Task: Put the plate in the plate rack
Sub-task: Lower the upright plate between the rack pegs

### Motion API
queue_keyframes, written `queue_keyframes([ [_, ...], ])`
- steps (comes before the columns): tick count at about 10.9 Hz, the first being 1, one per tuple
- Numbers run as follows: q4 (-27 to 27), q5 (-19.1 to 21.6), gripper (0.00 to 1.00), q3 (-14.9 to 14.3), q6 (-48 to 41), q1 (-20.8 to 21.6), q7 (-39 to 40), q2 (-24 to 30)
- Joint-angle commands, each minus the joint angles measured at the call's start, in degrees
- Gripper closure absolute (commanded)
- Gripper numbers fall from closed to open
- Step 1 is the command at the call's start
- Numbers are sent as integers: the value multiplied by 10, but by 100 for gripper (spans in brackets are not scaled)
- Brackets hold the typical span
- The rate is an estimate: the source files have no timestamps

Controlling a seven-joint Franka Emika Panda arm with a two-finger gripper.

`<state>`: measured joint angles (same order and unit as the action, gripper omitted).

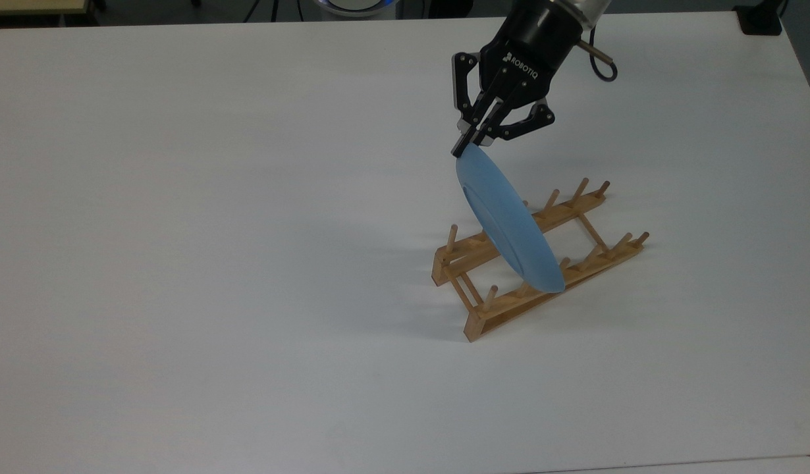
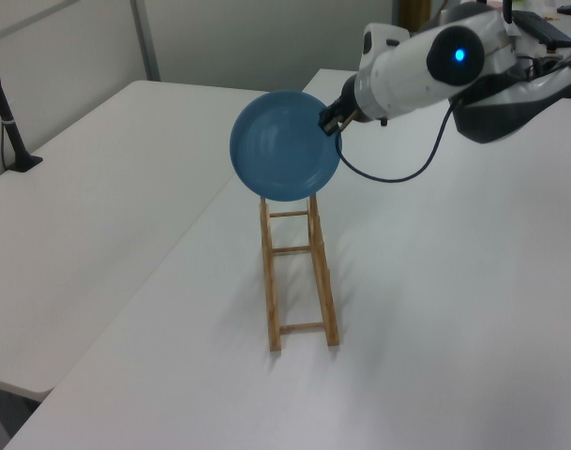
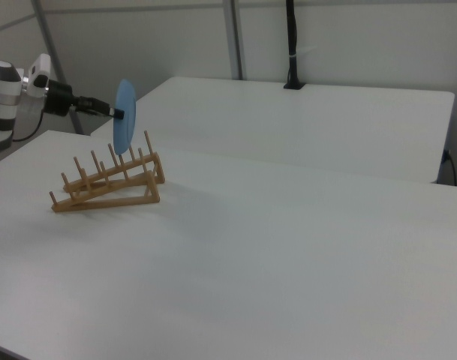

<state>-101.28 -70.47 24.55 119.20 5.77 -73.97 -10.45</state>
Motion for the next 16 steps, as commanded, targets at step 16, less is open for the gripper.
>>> queue_keyframes([
  [16, -14, -102, 100, -6, -2, -1, -71, -12],
])
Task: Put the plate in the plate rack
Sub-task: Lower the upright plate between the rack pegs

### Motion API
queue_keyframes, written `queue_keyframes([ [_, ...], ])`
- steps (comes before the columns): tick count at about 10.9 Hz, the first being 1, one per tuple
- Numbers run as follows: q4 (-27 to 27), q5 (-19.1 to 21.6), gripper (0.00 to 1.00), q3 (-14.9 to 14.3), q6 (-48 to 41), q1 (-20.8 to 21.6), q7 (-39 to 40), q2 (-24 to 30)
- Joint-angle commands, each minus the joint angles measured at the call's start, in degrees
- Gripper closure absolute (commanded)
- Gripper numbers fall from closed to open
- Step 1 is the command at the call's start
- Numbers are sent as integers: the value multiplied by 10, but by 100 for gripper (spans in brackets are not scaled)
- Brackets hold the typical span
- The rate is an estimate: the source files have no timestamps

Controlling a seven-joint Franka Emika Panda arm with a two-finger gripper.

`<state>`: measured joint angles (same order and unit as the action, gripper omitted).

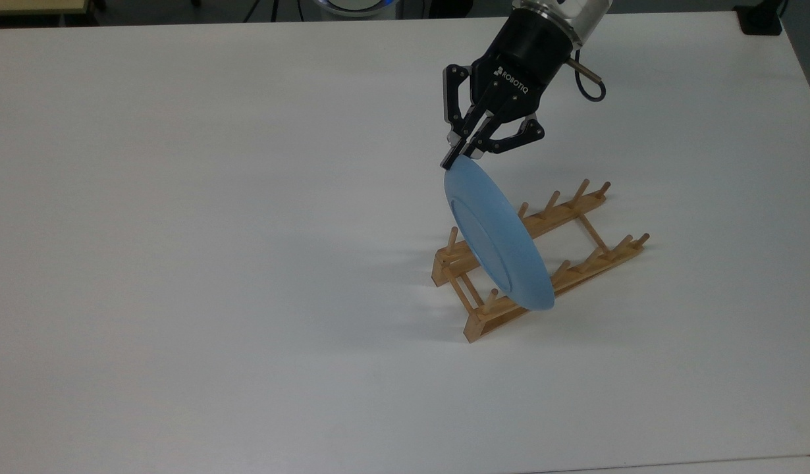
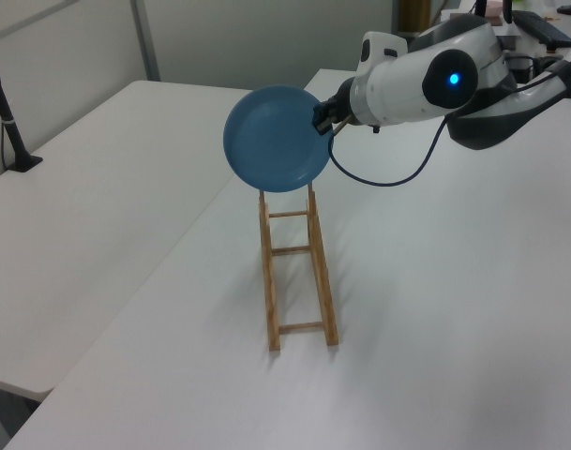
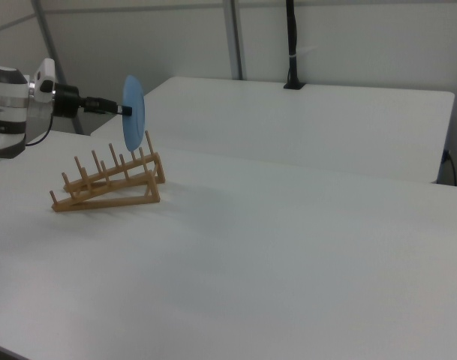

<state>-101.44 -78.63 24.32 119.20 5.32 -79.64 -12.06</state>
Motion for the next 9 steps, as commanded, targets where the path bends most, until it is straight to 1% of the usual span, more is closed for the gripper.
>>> queue_keyframes([
  [1, -12, -21, 100, -3, -2, 5, -16, -1],
  [7, -13, -21, 100, -3, -19, 21, -19, -31],
  [8, -13, -20, 91, -3, -21, 22, -19, -31],
  [9, -10, -16, 68, -3, -21, 22, -20, -31],
])
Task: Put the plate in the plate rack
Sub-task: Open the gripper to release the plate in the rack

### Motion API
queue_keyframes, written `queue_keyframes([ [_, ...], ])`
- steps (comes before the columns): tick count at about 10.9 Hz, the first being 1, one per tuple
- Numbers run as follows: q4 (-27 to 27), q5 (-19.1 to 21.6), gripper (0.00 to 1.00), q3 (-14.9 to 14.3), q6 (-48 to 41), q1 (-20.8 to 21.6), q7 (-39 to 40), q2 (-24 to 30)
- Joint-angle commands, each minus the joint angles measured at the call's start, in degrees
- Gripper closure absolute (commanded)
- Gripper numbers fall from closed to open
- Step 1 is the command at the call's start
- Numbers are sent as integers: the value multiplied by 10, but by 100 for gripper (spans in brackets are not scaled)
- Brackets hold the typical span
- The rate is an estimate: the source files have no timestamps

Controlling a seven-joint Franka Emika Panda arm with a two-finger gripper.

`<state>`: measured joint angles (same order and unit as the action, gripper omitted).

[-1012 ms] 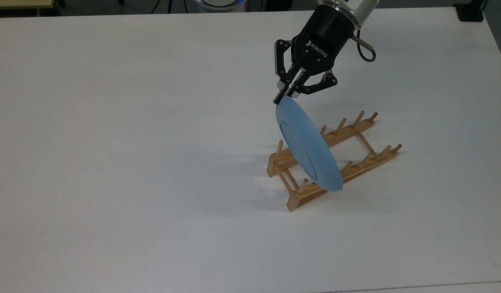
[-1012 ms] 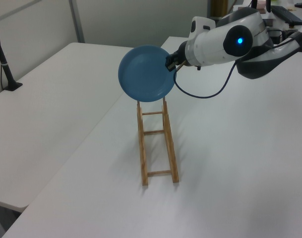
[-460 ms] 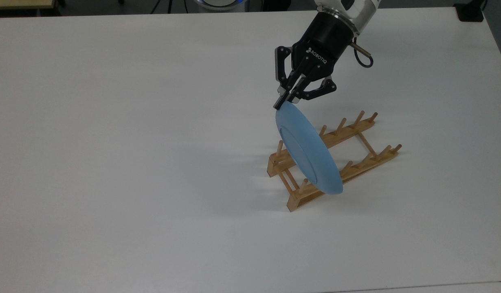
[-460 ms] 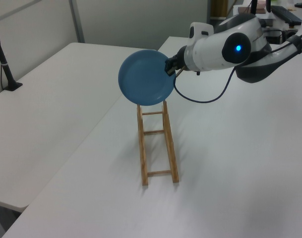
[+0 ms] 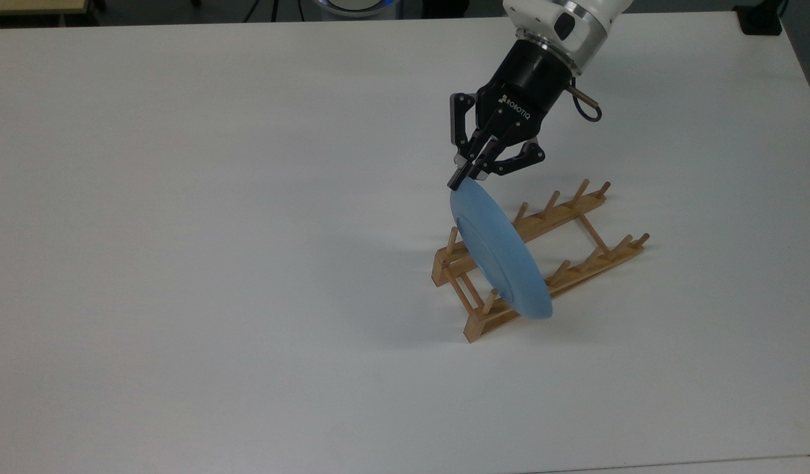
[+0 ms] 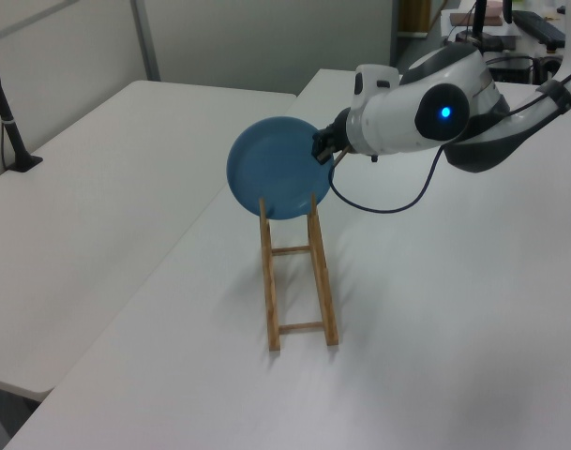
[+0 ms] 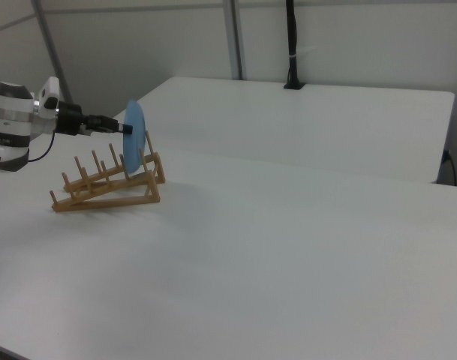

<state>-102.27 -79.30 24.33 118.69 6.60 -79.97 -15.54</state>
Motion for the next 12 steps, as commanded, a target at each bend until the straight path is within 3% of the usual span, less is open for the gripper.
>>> queue_keyframes([
  [1, 0, -9, 49, -3, -16, 8, -26, 4],
  [3, 4, -7, 42, -3, -14, 4, -36, 9],
  [4, 18, -2, 31, -3, -13, 2, -35, 15],
  [5, 34, 38, 13, -3, -14, -3, -29, 23],
  [6, 47, 102, 0, -3, -13, -8, -13, 38],
  [7, 65, 179, 0, -2, -13, -14, 23, 54],
  [10, 96, 484, 0, -6, -25, -62, 147, 130],
  [12, 96, 617, 0, -14, -102, -89, 198, 175],
])
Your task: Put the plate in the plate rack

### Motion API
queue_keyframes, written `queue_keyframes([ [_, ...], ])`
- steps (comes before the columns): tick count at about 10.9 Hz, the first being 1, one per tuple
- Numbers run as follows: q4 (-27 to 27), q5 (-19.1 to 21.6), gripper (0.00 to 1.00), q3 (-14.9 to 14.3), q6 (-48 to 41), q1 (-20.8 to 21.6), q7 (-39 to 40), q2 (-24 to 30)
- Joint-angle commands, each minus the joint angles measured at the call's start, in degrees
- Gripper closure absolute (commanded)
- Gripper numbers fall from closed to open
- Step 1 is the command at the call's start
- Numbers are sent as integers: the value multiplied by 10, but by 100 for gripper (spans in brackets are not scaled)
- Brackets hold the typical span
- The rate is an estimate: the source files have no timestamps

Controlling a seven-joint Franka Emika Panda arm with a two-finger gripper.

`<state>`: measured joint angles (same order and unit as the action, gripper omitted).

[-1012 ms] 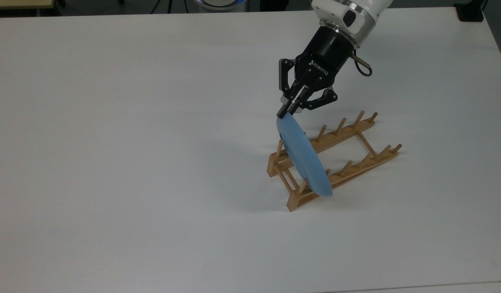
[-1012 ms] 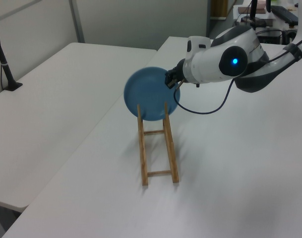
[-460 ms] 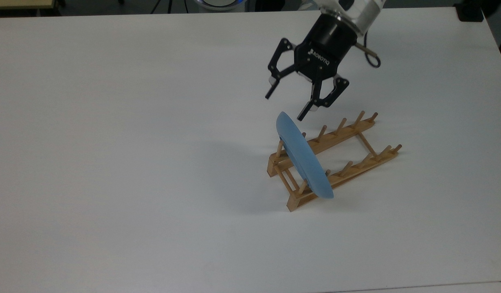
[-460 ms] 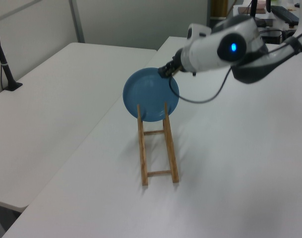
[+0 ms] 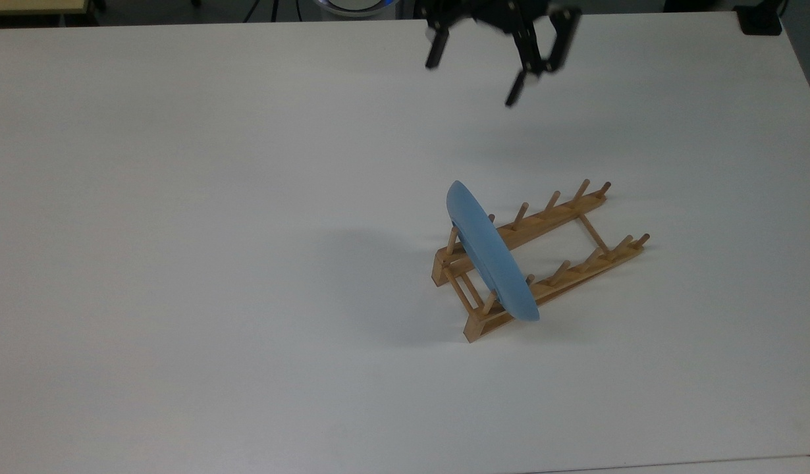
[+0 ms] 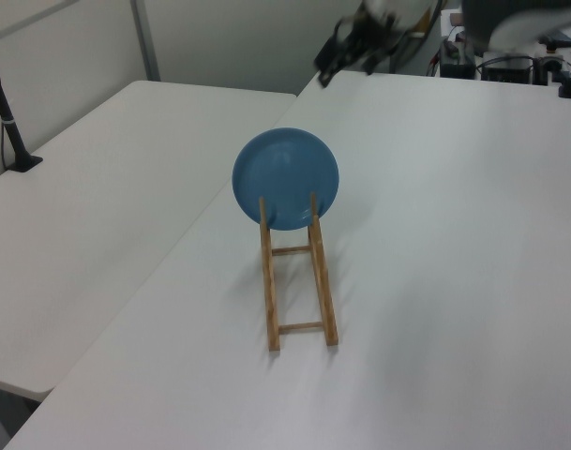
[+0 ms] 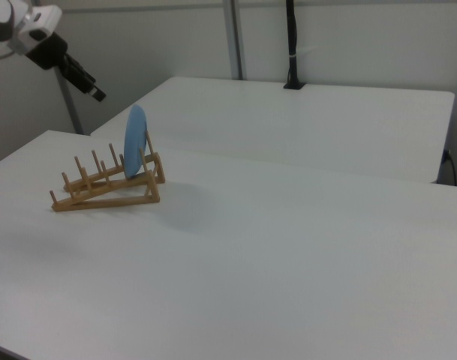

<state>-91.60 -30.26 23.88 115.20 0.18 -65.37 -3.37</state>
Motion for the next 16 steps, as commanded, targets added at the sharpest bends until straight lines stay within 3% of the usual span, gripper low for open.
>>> queue_keyframes([
  [1, -11, 182, 0, -31, -109, -29, 67, 73],
  [3, -16, 280, 0, -106, -178, -21, 139, 109],
  [5, -29, 315, 0, -152, -192, -21, 254, 123],
  [8, -38, 323, 0, -197, -191, -35, 457, 122],
  [11, -32, 310, 0, -209, -181, -55, 543, 97],
  [16, -9, 287, 0, -211, -155, -47, 537, 57],
])
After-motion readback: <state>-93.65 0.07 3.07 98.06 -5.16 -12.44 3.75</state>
